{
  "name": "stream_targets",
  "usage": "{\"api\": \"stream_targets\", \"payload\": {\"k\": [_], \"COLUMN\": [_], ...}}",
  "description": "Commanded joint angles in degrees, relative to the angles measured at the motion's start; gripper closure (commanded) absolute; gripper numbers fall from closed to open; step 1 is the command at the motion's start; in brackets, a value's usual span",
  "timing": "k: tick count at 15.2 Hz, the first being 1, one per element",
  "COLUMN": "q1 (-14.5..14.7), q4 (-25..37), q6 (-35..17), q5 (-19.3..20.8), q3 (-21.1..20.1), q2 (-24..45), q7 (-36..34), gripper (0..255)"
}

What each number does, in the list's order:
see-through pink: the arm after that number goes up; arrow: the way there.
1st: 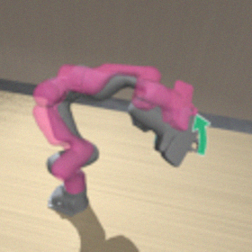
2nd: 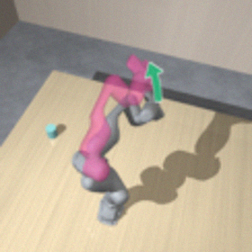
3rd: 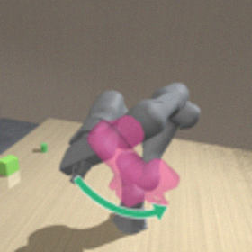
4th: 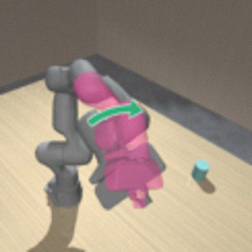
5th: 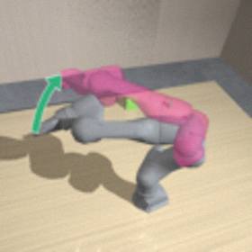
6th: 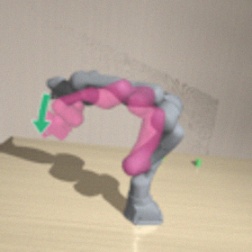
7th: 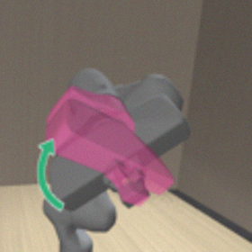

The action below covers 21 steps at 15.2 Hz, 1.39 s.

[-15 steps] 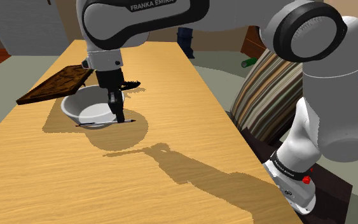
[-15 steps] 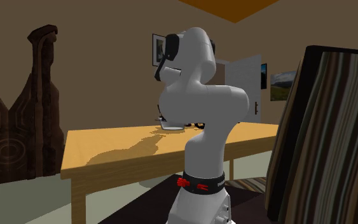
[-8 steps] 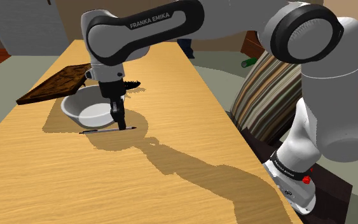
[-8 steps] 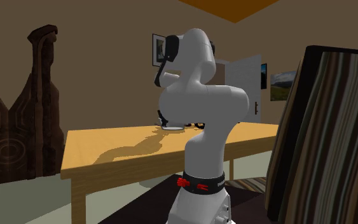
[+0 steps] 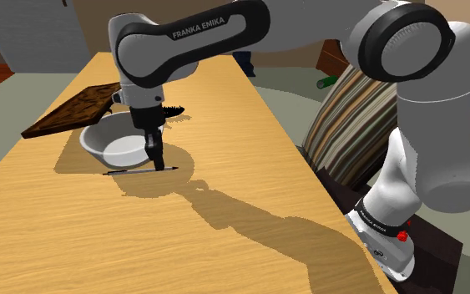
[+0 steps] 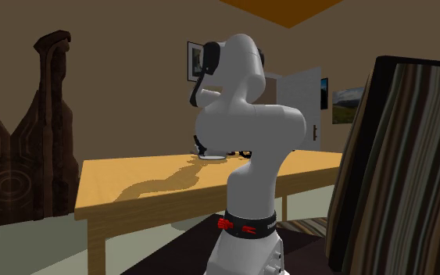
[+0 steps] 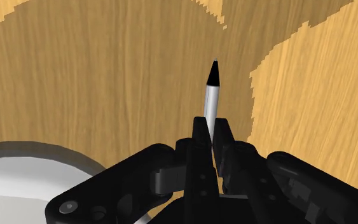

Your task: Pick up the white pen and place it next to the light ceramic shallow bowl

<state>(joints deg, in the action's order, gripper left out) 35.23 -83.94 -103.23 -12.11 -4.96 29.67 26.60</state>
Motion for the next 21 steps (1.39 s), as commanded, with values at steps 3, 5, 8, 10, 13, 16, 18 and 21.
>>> {"api": "stream_targets", "payload": {"k": [3,5,8,10,13,16,18,21], "q1": [0.07,0.43,0.32,0.91,1.06,1.06,1.06,1.06], "q4": [-0.08,-0.27,1.24,1.77,7.62,7.62,7.62,7.62], "q6": [-0.4,-1.06,-0.27,1.58,7.13,7.13,7.13,7.13], "q5": [0.03,0.0,0.12,-0.55,-0.79,-0.8,-0.8,-0.8], "q3": [0.06,-0.07,0.0,1.51,2.75,2.76,2.76,2.76], "q2": [1.9,2.28,3.03,1.84,2.25,2.25,2.25,2.25], "q7": [0.1,-0.25,-0.26,0.36,0.22,0.22,0.22,0.22], "gripper": [255,0,0,0,0,0,0,0]}}
